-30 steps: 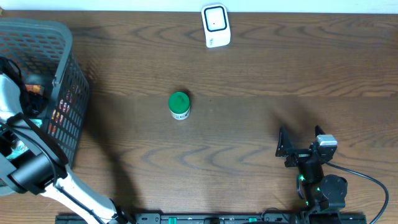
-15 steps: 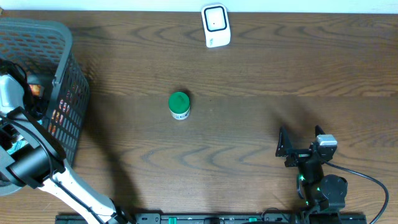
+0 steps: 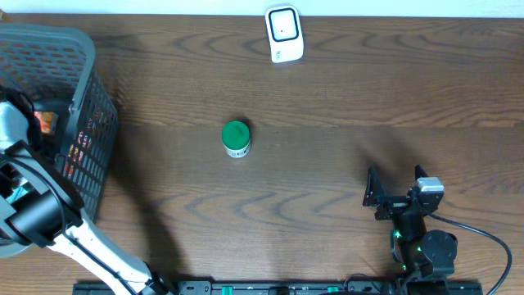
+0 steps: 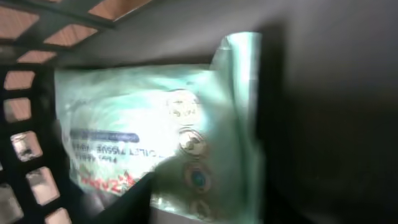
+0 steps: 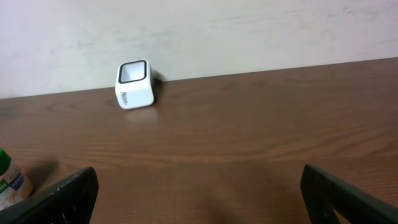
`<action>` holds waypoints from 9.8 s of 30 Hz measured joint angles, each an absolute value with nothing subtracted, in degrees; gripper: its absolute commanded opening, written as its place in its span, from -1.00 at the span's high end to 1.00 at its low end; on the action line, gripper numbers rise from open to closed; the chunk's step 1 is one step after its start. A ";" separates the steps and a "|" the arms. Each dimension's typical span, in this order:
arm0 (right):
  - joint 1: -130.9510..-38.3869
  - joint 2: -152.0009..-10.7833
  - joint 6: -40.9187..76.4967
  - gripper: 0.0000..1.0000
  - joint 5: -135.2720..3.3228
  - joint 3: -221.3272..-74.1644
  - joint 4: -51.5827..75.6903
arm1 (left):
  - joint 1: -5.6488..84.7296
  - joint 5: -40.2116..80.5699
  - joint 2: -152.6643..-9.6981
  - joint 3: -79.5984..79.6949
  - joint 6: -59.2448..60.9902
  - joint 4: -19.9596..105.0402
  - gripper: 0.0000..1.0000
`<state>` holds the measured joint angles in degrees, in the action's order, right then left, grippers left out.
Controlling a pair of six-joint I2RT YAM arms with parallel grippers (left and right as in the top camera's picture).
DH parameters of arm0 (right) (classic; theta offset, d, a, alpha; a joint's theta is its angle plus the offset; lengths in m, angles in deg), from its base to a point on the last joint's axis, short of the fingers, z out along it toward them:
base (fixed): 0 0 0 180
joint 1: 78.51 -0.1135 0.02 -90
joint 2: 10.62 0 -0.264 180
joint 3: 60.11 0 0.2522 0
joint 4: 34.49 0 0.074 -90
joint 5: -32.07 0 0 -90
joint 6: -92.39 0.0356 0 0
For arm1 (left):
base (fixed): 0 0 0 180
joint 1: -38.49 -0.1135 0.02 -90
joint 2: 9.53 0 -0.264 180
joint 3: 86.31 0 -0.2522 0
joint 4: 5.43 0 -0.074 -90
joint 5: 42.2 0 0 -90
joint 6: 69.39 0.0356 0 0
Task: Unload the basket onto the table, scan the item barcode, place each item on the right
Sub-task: 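Grasp the mint-green tissue-wipes pack with the left gripper, then lift the wipes pack out of the basket toward the table, then place the wipes pack on the table right of the jar, release, then move the left gripper back into the basket toward the Kleenex pack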
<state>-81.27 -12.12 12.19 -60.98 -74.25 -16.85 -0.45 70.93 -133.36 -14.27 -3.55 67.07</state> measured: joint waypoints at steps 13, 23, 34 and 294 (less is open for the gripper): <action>-81.27 -12.12 12.19 -0.98 -60.98 -74.25 -16.85 | -1.15 71.19 -133.61 -14.53 -3.33 71.97 0.86; -81.27 -12.12 12.19 -0.99 -60.98 -74.25 -16.87 | -1.26 63.28 -120.51 -17.52 -3.33 72.98 0.86; -81.27 -12.12 12.19 -0.99 -60.98 -74.25 -16.85 | -1.26 42.74 -112.51 -18.38 -3.36 72.32 0.85; -81.27 -12.12 12.19 -0.99 -60.98 -74.25 -16.87 | 4.10 55.46 -97.50 -12.37 -12.51 57.33 -0.96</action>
<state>-81.27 -12.12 12.19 -60.98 -74.25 -16.87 4.10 55.46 -97.50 -12.37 -12.51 57.33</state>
